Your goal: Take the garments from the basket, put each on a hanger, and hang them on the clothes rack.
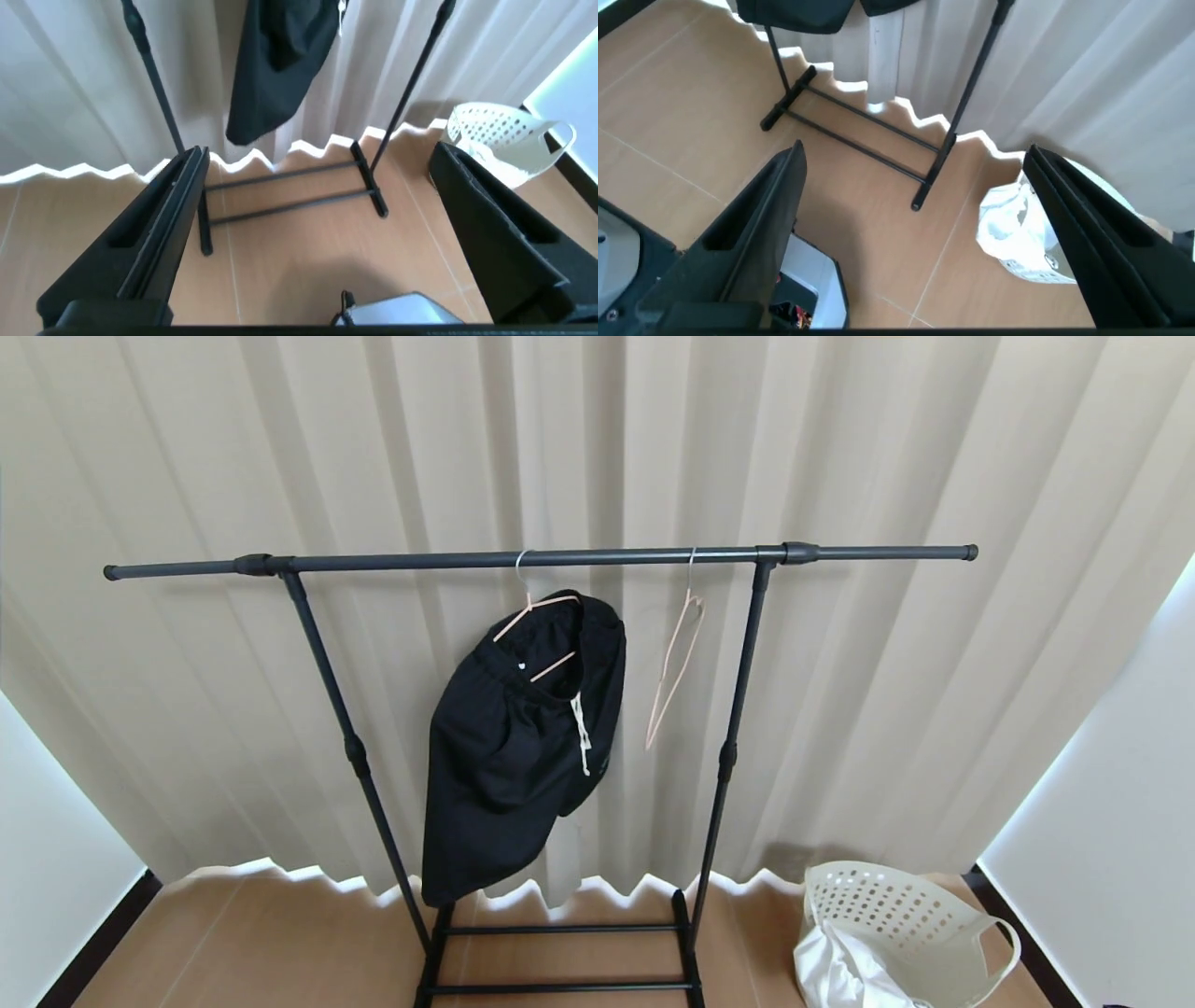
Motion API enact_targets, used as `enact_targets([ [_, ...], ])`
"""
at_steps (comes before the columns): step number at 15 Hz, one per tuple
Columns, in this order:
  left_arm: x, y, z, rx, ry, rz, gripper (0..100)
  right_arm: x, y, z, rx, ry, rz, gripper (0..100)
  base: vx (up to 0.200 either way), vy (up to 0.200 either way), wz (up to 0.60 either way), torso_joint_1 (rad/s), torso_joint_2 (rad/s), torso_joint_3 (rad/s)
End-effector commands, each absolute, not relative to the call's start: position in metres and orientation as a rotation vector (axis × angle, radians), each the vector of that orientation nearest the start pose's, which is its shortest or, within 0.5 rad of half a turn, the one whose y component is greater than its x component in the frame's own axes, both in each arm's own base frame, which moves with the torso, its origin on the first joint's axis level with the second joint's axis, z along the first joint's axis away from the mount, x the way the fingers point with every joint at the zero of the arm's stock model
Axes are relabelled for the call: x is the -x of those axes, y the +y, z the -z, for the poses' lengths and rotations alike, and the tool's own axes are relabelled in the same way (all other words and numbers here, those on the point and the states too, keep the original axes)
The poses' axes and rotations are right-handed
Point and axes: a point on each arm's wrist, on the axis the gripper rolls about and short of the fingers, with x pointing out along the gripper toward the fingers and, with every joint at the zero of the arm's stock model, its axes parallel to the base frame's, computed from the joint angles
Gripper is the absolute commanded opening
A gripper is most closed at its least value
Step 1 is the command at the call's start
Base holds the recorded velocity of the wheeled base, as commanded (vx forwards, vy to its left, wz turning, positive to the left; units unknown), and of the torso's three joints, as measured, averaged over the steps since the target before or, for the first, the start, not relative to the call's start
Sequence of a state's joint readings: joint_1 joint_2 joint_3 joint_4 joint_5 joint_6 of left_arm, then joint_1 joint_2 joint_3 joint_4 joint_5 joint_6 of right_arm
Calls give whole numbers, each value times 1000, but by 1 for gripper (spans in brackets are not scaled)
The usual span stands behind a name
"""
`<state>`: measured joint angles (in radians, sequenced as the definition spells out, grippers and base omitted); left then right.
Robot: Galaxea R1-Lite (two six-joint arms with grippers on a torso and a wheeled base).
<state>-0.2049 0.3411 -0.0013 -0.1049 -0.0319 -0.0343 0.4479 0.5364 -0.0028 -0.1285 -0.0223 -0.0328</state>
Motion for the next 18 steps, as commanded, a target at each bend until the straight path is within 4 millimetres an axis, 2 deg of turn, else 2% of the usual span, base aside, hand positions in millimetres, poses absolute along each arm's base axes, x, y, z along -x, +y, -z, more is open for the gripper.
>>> enact_targets([
  [1,1,-1,-89,20,156,235,100,6,-3,-85,74,206,-267,100,0,0,0,0,0,0],
  [3,4,0,-89,24,117,231,100,9,-2,-85,93,167,-159,100,0,0,0,0,0,0],
  [6,14,3,-87,-17,2,124,100,24,-1,-80,130,9,18,100,0,0,0,0,0,0],
  [8,14,4,-87,-17,4,57,100,23,0,-77,144,1,17,100,0,0,0,0,0,0],
  [11,11,4,-87,-28,51,53,100,23,1,-76,115,4,-31,100,0,0,0,0,0,0],
  [15,12,2,-87,-34,46,-117,100,23,3,-76,96,-1,-115,100,0,0,0,0,0,0],
  [17,22,0,-85,-36,-79,-17,100,23,3,-76,95,1,-115,100,0,0,0,0,0,0],
  [18,23,-1,-84,-38,-88,37,100,23,3,-76,95,-1,-115,100,0,0,0,0,0,0],
])
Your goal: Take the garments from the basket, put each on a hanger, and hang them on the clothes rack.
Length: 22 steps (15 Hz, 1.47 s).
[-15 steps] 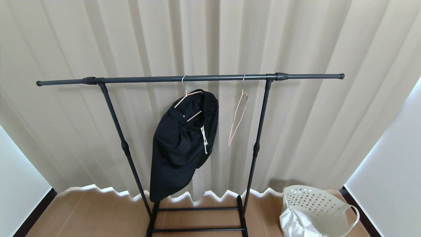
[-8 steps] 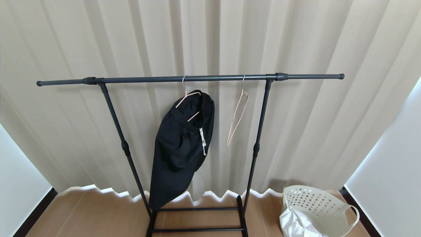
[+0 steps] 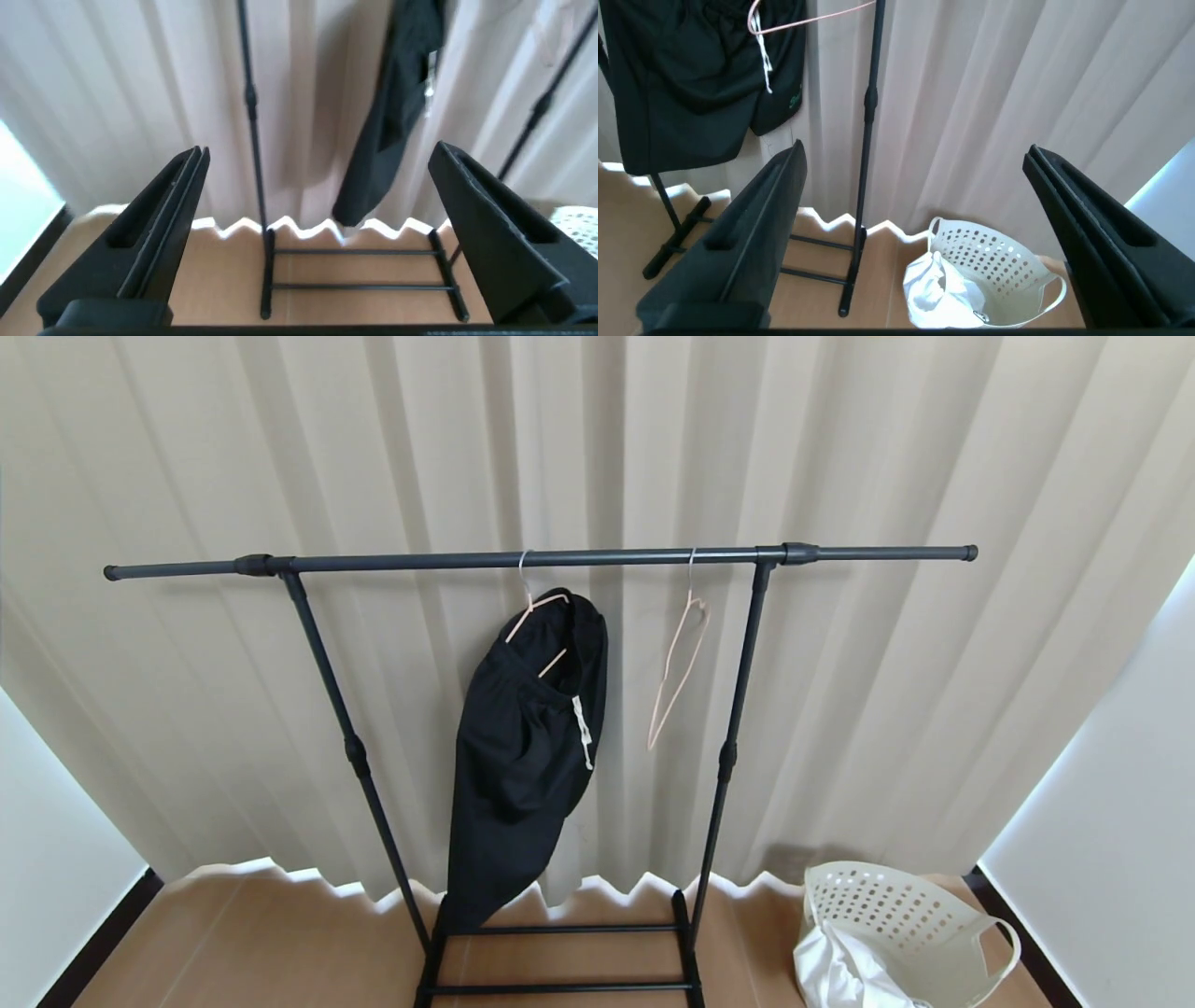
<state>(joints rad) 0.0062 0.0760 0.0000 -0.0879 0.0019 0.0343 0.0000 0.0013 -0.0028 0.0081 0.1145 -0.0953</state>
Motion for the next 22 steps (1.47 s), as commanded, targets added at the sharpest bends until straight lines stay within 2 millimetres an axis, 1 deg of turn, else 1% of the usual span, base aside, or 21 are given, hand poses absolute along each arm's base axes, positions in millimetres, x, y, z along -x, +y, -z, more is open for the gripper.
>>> enact_targets([
  [1,23,-1,-85,-35,-83,34,100,23,3,-75,89,1,-114,100,0,0,0,0,0,0],
  [5,23,0,-85,-12,-83,30,100,23,3,-76,92,1,-114,100,0,0,0,-14,24,18],
  [22,23,-1,-85,-21,-82,31,100,23,3,-76,82,1,-114,100,0,0,0,-155,358,196],
])
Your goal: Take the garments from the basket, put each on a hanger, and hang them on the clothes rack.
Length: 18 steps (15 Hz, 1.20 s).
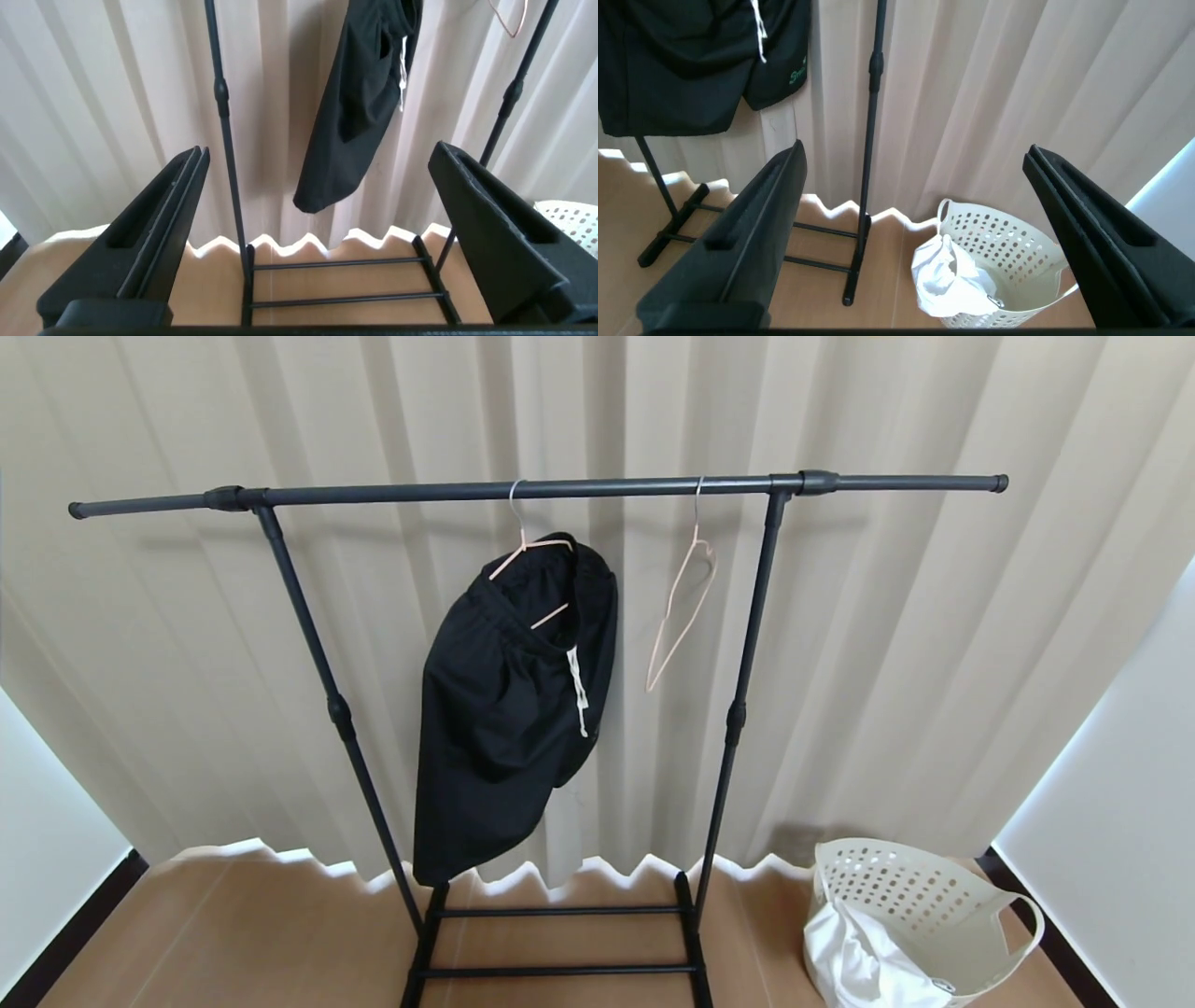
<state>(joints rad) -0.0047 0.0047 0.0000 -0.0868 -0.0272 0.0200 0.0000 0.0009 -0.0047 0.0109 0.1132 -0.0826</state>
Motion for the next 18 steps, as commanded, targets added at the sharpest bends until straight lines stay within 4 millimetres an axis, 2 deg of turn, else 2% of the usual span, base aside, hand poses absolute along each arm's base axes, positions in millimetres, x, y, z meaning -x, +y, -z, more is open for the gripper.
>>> enact_targets([
  [1,23,-1,-85,-21,-82,31,100,23,3,-76,81,2,-114,100,0,0,0,-198,496,276],
  [10,23,-1,-85,-21,-83,31,100,23,2,-76,75,0,-111,100,0,0,0,-214,538,323],
  [18,23,-1,-85,-21,-82,31,100,23,2,-75,73,2,-111,100,0,0,0,-162,494,328],
])
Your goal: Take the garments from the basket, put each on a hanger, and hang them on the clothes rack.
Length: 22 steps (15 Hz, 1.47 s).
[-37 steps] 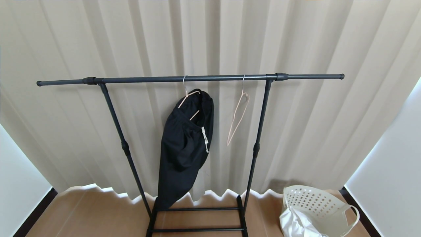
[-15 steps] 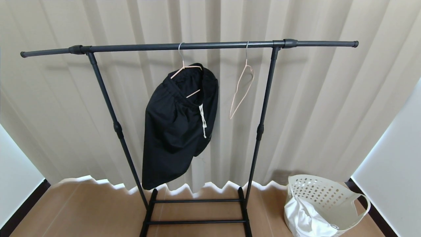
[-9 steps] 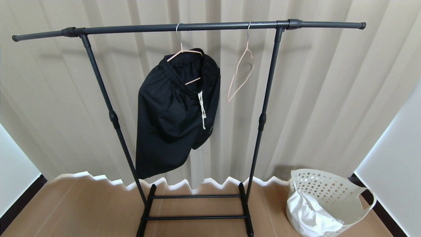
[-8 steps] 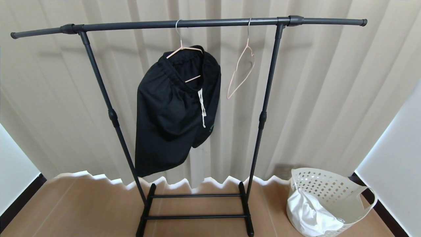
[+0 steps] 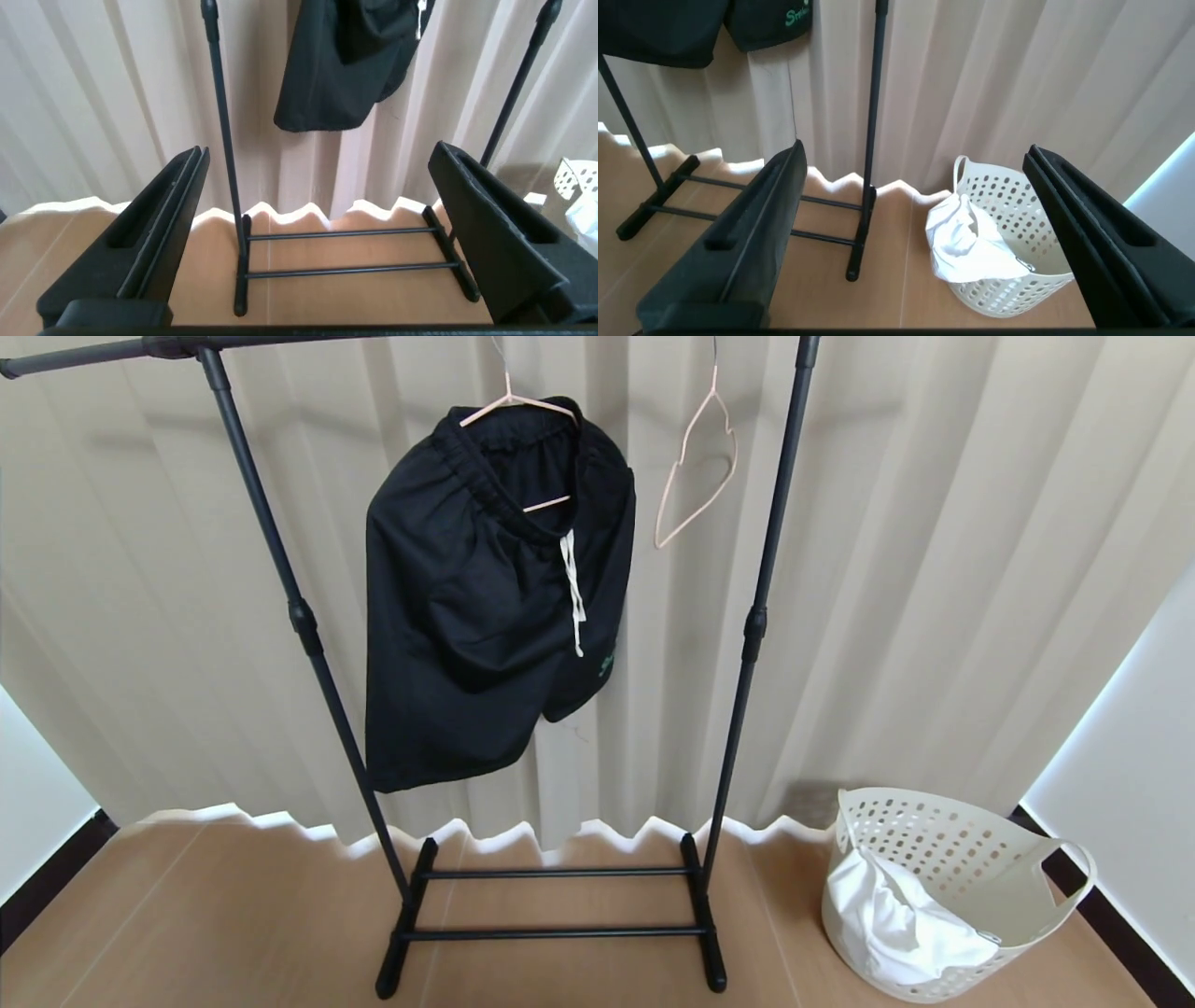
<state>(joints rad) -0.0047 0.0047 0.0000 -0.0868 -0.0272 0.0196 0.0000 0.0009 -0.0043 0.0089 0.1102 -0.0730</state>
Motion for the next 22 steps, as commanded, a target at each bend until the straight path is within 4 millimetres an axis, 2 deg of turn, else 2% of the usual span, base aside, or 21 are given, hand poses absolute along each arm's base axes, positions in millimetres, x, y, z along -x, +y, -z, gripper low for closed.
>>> enact_targets([
  [1,23,-1,-85,-21,-82,31,100,23,2,-76,73,1,-111,100,0,0,0,-134,466,344],
  [9,23,-1,-85,-21,-82,31,100,23,2,-76,70,1,-106,100,0,0,0,-76,430,347],
  [14,23,-1,-85,-21,-82,31,100,23,2,-76,75,1,-106,100,160,0,0,-13,68,62],
  [17,23,-1,-85,-19,-82,31,100,23,2,-76,75,1,-108,100,0,0,0,0,0,0],
  [22,23,-1,-85,-19,-82,31,100,23,2,-76,75,1,-108,100,0,0,-600,2,5,0],
])
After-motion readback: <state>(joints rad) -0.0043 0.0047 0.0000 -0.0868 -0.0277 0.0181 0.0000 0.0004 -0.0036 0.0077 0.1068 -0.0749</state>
